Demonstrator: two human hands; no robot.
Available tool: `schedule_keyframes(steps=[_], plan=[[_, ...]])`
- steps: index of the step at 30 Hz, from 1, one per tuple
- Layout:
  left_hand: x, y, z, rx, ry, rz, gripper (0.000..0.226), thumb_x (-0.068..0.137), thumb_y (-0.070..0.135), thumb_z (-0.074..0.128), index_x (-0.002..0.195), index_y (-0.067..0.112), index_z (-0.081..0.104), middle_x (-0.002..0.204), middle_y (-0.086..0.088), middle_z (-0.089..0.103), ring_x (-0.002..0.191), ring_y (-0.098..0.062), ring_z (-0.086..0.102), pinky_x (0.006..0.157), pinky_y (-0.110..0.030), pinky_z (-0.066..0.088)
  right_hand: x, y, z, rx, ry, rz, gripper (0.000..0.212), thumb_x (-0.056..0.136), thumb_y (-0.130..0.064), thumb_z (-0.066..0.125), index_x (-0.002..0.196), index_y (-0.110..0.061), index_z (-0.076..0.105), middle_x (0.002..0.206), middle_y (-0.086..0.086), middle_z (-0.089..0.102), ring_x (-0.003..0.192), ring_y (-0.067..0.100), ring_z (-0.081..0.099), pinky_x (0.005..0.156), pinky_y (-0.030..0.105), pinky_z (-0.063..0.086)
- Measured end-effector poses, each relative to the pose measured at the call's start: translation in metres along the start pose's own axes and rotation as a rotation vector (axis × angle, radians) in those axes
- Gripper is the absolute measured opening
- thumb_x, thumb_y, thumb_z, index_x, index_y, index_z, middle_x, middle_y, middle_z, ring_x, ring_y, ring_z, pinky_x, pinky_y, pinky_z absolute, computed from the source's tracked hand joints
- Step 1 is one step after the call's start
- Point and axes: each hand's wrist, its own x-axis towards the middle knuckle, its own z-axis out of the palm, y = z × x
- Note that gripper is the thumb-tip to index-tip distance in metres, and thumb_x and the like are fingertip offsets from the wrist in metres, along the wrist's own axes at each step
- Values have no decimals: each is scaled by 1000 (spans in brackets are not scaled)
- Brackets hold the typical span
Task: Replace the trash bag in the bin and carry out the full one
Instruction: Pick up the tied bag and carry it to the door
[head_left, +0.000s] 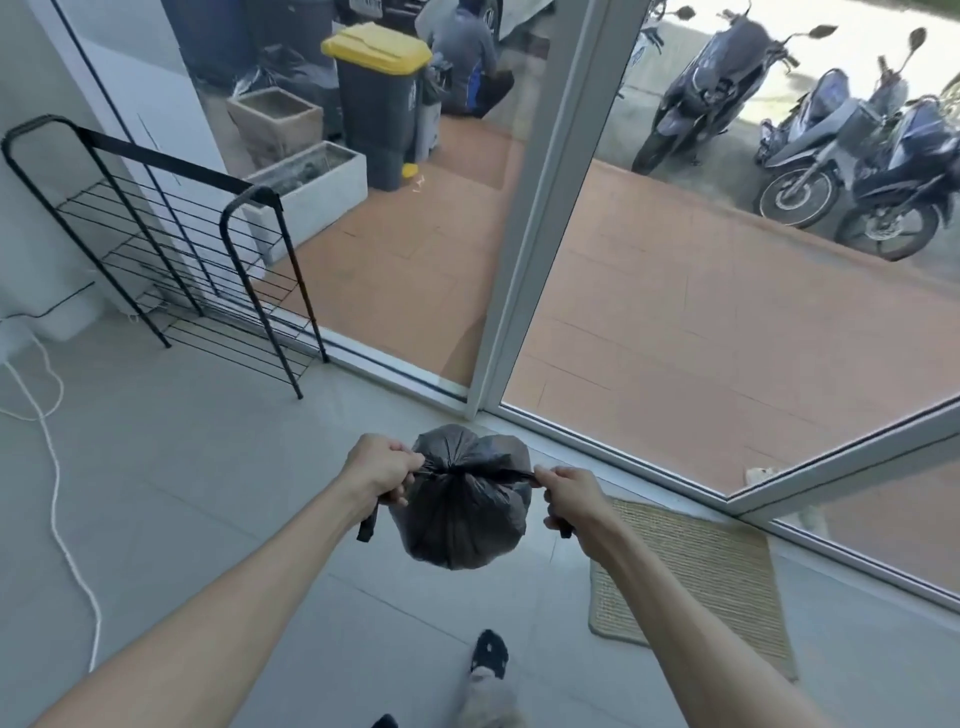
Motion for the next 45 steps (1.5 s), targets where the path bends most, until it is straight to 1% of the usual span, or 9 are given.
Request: schedule_keyframes(steps=[11,13,17,20,27,30,36,41,45], plan=[[238,-22,77,-111,48,-171,17,86,-6,59,96,3,69,70,-14,68,47,-22,58,73,-47,62,258,29,27,125,-64,153,17,94,-14,52,86,-8,65,52,0,47,41,14,45,66,37,43],[285,-32,94,-88,68,-180,16,84,-4,60,91,5,70,71,-15,70,51,-24,59,75,-47,61,310,40,37,118,-62,166,20,97,-8,47,83,-9,61,58,4,51,43,16,48,61,34,48],[365,-52,127,-66,130,-193,14,83,-3,65,82,10,69,71,-12,70,49,-22,61,42,-18,44,396,63,57,94,-53,184,16,98,-3,45,91,-9,58,64,8,56,44,18,54,51,30,49],[424,-66,152,-90,177,-191,17,82,-5,66,81,11,69,72,-10,70,48,-20,60,31,-13,35,458,85,69,51,-55,182,16,97,-1,45,102,-8,58,65,8,59,47,18,58,49,28,50],[504,-99,180,-153,193,-173,21,89,-2,62,104,10,69,91,-13,73,53,-19,63,58,-29,60,543,121,89,-107,-23,171,26,95,-5,52,118,-9,63,92,10,72,69,21,61,70,35,54],[512,-118,182,-166,114,-215,35,92,1,62,125,14,63,107,-13,70,62,-21,69,73,-37,62,554,134,98,-118,18,193,36,92,-4,58,127,-13,60,106,13,71,72,20,64,81,37,59],[494,-126,165,-137,129,-192,53,93,7,63,143,21,53,116,-12,70,73,-24,76,78,-38,62,531,135,98,-77,33,188,36,90,-6,56,125,-13,61,87,1,68,81,20,66,92,41,59],[449,-99,137,-89,160,-163,38,91,3,64,127,14,63,132,-21,63,69,-26,73,80,-39,62,469,110,84,-98,18,143,28,86,-8,58,112,-13,68,95,7,71,76,20,65,86,41,59],[389,-65,110,-74,164,-98,19,87,2,67,102,13,70,118,-22,69,66,-25,70,68,-31,58,397,80,69,-83,9,67,23,83,-7,61,103,-16,69,97,11,73,74,18,65,84,42,59]])
